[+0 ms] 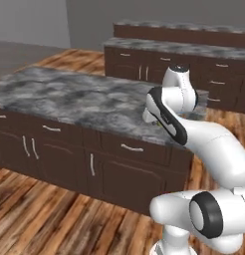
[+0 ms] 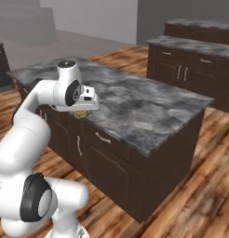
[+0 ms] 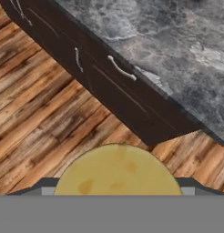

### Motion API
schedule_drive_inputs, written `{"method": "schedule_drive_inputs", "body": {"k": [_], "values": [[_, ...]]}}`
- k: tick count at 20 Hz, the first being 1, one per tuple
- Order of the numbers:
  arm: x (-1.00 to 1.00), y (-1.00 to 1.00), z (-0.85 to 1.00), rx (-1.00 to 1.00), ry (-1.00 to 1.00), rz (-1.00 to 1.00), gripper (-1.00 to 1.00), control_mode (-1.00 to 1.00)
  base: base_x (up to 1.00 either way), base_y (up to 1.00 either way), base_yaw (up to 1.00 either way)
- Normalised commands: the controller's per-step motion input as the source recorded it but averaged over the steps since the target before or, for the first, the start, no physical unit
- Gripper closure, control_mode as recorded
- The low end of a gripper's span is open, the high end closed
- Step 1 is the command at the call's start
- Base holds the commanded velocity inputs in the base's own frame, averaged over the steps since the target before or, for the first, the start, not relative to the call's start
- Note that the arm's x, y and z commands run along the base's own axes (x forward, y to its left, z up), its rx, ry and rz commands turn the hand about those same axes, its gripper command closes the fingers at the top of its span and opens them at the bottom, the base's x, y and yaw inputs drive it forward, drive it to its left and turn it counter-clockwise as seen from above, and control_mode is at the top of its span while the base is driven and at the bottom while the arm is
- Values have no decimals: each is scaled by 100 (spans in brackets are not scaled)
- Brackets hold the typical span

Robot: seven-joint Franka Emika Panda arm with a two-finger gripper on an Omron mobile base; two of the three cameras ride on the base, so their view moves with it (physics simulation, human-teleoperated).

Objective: Retrieve the sausage and cheese from the fridge and place them on the cutting board on the counter.

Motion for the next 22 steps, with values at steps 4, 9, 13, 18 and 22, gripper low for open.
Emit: {"method": "schedule_drive_inputs", "body": {"k": [4,9,13,18,22], "values": [[0,0,0,0,0,0,100,100,54,12,72],[0,0,0,0,0,0,100,100,58,5,73],[0,0,0,0,0,0,100,100,76,0,69],[0,0,0,0,0,0,100,100,92,0,66],[0,0,0,0,0,0,100,100,100,0,56]]}}
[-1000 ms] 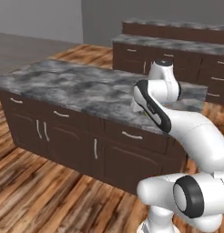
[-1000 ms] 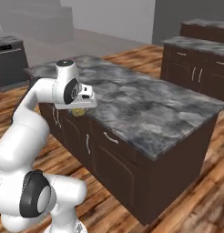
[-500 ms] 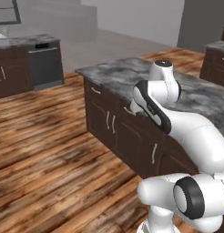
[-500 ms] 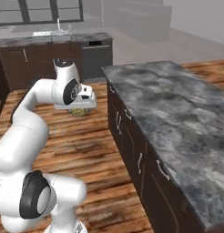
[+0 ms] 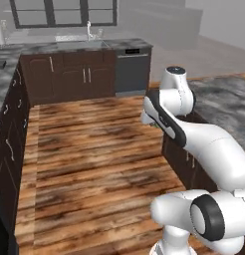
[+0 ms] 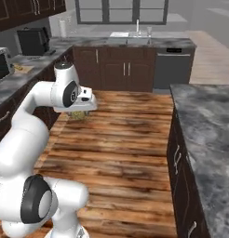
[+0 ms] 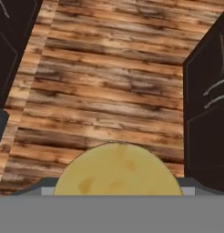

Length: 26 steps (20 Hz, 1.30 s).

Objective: Retrieve the sausage and cheese from the fridge and place them on the cutting board on the counter.

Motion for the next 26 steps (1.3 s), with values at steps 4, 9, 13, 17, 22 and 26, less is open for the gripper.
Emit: {"method": "schedule_drive_inputs", "body": {"k": [4,9,13,17,22,26], "values": [[0,0,0,0,0,0,100,100,100,10,37],[0,0,0,0,0,0,100,100,100,1,16],[0,0,0,0,0,0,100,100,100,0,16],[0,0,0,0,0,0,100,100,100,1,15],[0,0,0,0,0,0,100,100,100,4,18],[0,0,0,0,0,0,100,100,100,8,23]]}}
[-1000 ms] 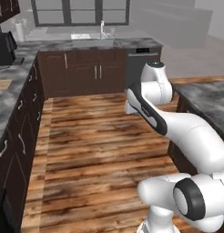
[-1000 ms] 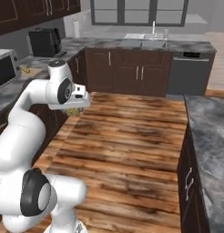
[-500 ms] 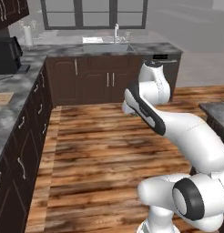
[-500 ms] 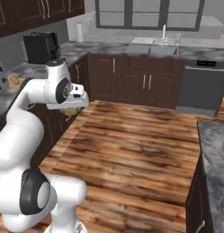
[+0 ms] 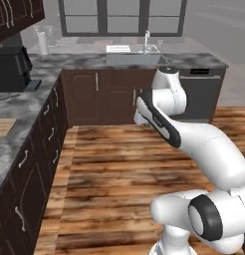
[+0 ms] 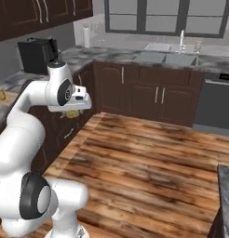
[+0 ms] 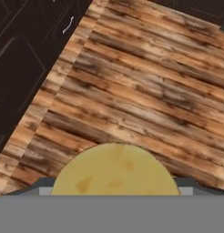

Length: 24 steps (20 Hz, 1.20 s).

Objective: Retrieve the sausage and cheese from the fridge and place them on the cutting board on the counter.

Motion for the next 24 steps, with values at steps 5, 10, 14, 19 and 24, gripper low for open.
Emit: {"method": "schedule_drive_inputs", "body": {"k": [5,10,14,19,24], "values": [[0,0,0,0,0,0,100,100,100,8,29],[0,0,0,0,0,0,100,100,100,2,46],[0,0,0,0,0,0,100,100,100,0,63],[0,0,0,0,0,0,100,100,100,0,69],[0,0,0,0,0,0,100,100,99,0,70]]}}
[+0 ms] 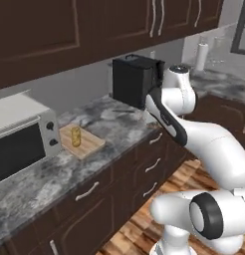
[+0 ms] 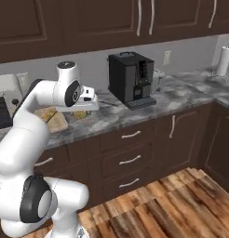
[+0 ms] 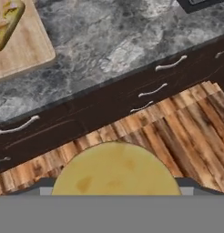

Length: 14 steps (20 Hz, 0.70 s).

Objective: Retrieve the sausage and cheese from the fridge and place them on the cutting board on the counter.

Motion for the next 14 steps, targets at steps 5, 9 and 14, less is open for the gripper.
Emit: {"method": "schedule_drive_inputs", "body": {"k": [5,9,14], "values": [[0,0,0,0,0,0,100,100,61,-1,79],[0,0,0,0,0,0,100,100,11,-24,74],[0,0,0,0,0,0,100,100,-13,-18,34]]}}
